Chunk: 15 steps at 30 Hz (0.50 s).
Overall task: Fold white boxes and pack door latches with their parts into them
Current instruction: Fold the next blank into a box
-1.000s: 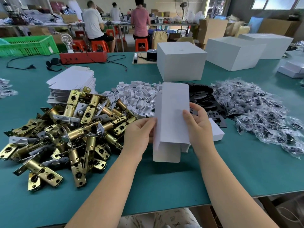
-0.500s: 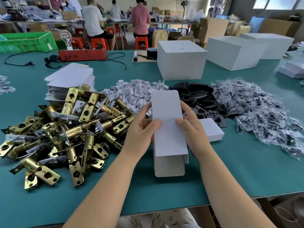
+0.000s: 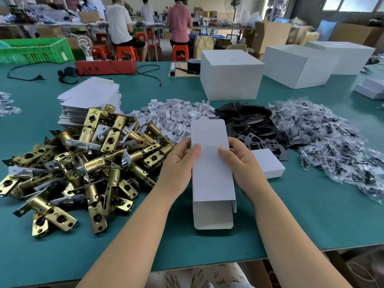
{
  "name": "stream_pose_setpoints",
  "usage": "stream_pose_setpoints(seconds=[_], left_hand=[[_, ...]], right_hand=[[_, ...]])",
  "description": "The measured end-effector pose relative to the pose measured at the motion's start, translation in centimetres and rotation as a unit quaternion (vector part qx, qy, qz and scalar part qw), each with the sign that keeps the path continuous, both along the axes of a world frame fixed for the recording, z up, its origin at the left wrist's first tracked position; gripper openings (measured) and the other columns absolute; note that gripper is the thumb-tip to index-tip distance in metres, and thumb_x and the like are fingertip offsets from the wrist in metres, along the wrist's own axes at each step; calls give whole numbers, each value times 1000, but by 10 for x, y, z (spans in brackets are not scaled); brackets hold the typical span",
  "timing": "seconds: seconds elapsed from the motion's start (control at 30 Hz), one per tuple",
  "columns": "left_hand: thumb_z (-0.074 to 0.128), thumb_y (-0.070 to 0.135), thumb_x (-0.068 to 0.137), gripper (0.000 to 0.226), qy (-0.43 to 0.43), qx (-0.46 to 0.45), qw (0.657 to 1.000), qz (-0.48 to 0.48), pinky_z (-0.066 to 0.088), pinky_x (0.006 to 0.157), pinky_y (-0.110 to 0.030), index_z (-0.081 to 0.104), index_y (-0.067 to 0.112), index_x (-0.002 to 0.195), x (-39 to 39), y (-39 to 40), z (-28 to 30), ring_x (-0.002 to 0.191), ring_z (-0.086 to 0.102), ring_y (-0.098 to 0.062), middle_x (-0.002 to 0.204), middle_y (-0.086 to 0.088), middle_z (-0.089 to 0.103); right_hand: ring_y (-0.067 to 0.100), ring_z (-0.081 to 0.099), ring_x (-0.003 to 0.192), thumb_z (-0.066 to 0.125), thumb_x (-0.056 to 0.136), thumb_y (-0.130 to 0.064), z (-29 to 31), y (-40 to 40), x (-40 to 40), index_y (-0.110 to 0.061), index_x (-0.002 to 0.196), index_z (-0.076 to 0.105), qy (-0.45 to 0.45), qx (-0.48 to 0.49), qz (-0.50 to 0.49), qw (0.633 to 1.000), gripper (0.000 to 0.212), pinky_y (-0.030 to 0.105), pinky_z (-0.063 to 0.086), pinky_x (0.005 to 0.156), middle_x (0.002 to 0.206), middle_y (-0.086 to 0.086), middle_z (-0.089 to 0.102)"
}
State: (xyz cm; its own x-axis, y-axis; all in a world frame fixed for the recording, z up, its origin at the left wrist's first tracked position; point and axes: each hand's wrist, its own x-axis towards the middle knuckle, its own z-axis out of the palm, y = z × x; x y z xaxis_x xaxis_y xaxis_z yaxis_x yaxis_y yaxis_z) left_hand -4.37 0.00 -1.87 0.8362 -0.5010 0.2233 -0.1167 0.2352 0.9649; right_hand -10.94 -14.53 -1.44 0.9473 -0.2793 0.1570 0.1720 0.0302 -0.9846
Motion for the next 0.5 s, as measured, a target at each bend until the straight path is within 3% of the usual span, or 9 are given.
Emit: stream_pose_setpoints(seconds=[0.1,0.2,0.33,0.4,0.5], left_hand=[[47,20,103,21,15,4,1000,-9,54,65,-18,65,31,106,-1,1,2,82,70,-3,92,14,74],[52,30,99,20,28,29,999,-32,57,62,-23,60,44,111,-3,1,2,76,69,-2,86,17,73],[67,28,87,45,40,27,994,-99,56,53,-25,51,34,128,-3,3,0,70,69,-10,87,4,75],[64,17,92,39,55,39,991,-112,57,55,-26,55,37,124,-1,3,-2,73,70,-12,92,0,76],[55,10,97,40,161,7,974,-158,57,66,-30,57,30,132,-2,2,0,83,69,-15,100,-6,74]], right_hand=[[12,68,81,52,97,-16,0,0,0,-21,103,61,-3,10,-12,1000,12,29,57,69,89,-6,72],[18,62,76,55,86,-29,2,-1,-1,-19,88,63,-17,69,-51,996,13,34,53,68,83,1,67],[16,53,62,54,75,-30,11,-9,-1,-24,63,68,17,124,-131,983,20,31,40,61,64,-4,61],[17,60,70,49,81,-22,11,-11,0,-28,86,73,-3,135,-118,984,26,30,45,62,79,-1,68],[18,62,83,52,71,-22,9,-9,2,-18,124,54,-32,197,-65,978,54,31,51,68,91,2,68]])
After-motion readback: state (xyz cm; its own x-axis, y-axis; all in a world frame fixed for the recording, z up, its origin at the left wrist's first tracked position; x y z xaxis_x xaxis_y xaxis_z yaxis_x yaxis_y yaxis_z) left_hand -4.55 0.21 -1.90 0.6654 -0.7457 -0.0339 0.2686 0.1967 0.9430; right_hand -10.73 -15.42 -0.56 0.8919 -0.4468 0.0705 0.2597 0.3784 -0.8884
